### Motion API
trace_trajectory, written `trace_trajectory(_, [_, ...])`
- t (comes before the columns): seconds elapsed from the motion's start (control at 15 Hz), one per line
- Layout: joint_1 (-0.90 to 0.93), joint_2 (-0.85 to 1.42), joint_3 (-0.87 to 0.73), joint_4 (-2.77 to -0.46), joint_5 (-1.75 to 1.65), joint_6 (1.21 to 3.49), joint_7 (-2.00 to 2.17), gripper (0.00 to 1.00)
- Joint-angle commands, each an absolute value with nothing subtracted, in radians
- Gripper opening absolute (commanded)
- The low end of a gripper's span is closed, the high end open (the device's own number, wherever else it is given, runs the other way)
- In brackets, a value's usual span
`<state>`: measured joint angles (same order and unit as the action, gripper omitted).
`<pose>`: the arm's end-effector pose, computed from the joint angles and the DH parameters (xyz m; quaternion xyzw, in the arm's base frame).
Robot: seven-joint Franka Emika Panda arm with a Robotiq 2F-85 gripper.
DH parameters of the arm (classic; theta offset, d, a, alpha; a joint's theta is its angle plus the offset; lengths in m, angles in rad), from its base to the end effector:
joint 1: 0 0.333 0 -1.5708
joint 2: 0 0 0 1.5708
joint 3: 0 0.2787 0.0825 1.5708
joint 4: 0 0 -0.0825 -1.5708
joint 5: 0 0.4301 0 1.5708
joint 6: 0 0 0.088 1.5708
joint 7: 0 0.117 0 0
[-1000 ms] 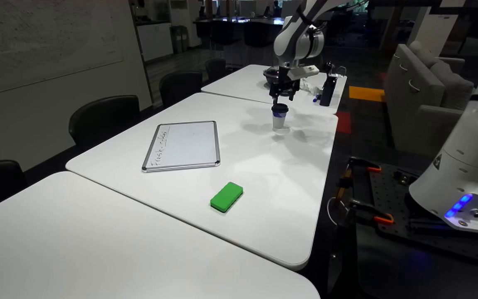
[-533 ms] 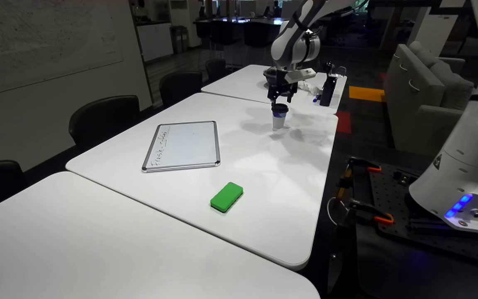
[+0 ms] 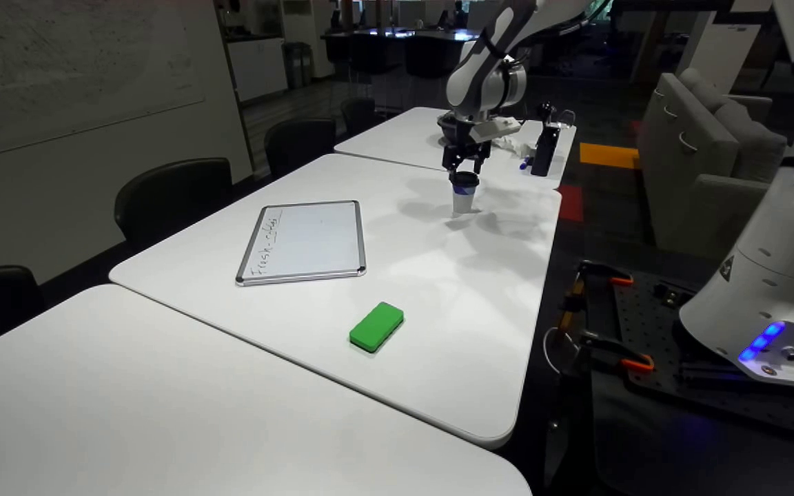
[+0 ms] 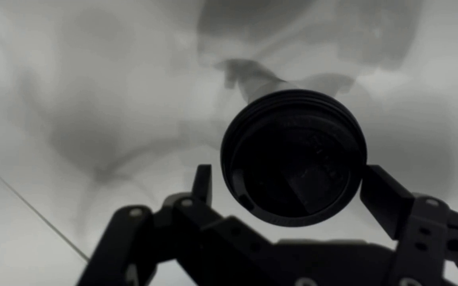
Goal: Remove the black lid from the white and blue coffee cup
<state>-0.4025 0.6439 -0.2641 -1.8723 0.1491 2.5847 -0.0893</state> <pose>0.5104 -0.4068 0.1092 0.9472 -0.3151 0.0318 0.0505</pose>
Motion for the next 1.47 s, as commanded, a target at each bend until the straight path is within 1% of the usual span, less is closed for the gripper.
trace_trajectory(0.0, [-0.414,0.659,-0.249,-1.845,0.141,2.577,-0.064,0.76])
trace_trajectory(0.07, [-0.415,0.659,-0.247,-1.842,0.141,2.577,-0.065,0.69])
trace_trajectory(0.2, [-0.415,0.658,-0.245,-1.84,0.142,2.579,-0.066,0.63])
trace_trajectory(0.4, [-0.418,0.649,-0.242,-1.853,0.145,2.588,-0.072,0.64])
trace_trajectory(0.53, [-0.422,0.631,-0.24,-1.871,0.147,2.6,-0.08,0.7])
trace_trajectory(0.8, [-0.423,0.569,-0.244,-1.91,0.14,2.607,-0.097,0.76])
trace_trajectory(0.87, [-0.42,0.548,-0.248,-1.921,0.136,2.613,-0.099,0.73])
trace_trajectory(0.93, [-0.421,0.533,-0.246,-1.924,0.136,2.609,-0.103,0.74])
trace_trajectory(1.0, [-0.417,0.513,-0.247,-1.931,0.133,2.613,-0.104,0.69])
trace_trajectory(1.2, [-0.401,0.47,-0.244,-1.944,0.111,2.605,-0.111,0.69])
trace_trajectory(1.4, [-0.363,0.44,-0.233,-1.968,0.061,2.606,-0.119,0.74])
